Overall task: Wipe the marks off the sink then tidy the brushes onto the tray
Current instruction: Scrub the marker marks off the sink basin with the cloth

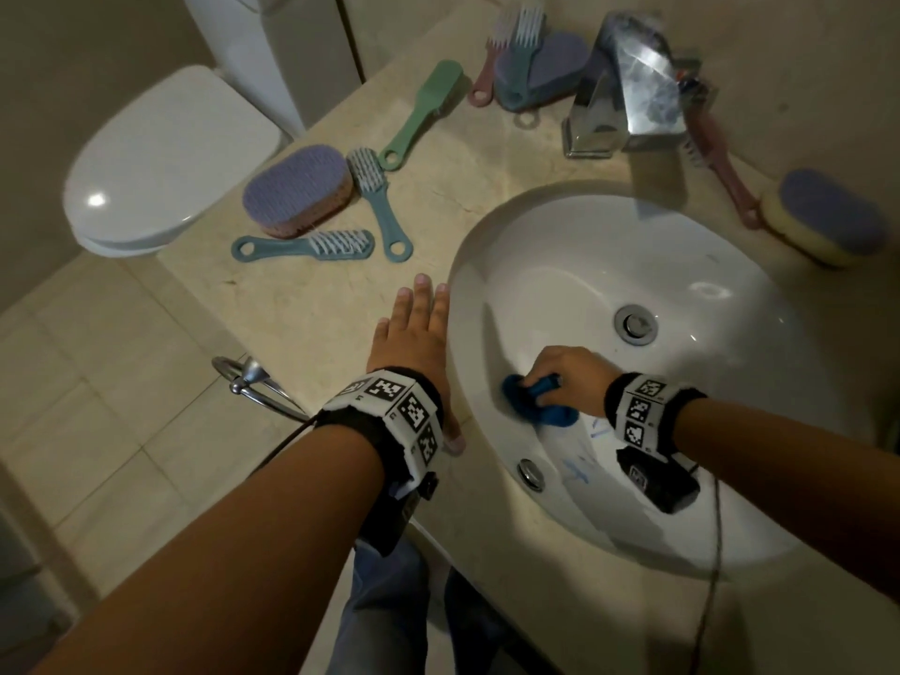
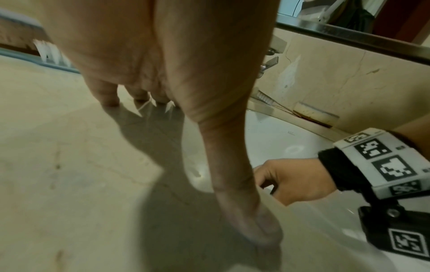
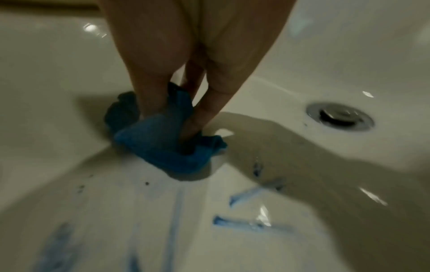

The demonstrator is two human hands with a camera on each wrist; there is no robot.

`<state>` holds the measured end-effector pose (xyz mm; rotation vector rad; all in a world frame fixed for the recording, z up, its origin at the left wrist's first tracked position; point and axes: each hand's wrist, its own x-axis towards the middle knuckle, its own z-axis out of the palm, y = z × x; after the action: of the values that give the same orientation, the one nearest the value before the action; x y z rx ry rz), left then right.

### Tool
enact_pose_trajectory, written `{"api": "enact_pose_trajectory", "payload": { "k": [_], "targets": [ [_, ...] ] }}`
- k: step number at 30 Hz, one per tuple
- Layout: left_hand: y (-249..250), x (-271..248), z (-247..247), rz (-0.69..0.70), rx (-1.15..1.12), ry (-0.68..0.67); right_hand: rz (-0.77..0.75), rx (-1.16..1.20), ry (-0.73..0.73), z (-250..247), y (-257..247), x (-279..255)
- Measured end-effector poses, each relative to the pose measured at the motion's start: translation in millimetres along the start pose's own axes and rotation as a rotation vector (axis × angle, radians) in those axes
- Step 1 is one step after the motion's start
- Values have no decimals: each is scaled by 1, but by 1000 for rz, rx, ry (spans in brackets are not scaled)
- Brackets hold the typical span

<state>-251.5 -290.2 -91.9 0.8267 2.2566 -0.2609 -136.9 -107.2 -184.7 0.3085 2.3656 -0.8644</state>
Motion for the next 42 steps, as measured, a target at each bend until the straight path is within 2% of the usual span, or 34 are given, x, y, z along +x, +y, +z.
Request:
{"api": "enact_pose_trajectory", "payload": {
  "k": [5, 7, 9, 12, 14, 20, 26, 32, 39, 42],
  "targets": [
    [0, 1, -1, 3, 0, 0, -65, -62, -177, 13, -13, -29],
    [-1, 1, -1, 8, 2, 1, -31, -68, -226, 17, -11, -50],
    [-1, 2, 0, 7, 5, 3, 2, -44, -203, 15, -13, -53],
    [-1, 1, 0, 4, 8, 4, -18, -21, -20, 10, -27, -25],
    [-2, 0, 0, 5, 13, 16, -35, -21, 40, 8, -36, -13],
    [-1, -1, -2, 7, 11, 11, 11, 82, -151, 27, -9, -57],
    [0, -1, 0, 4, 12, 16, -125, 208, 62, 17, -37, -24],
    [0, -1, 0, 6, 17, 19, -138, 173, -79, 17, -32, -44],
    [-1, -2, 1, 7, 17, 25, -123, 161, 87, 10, -37, -13],
    [-1, -2, 0, 15, 9, 26, -27, 5, -67, 13, -19, -33]
  ]
}}
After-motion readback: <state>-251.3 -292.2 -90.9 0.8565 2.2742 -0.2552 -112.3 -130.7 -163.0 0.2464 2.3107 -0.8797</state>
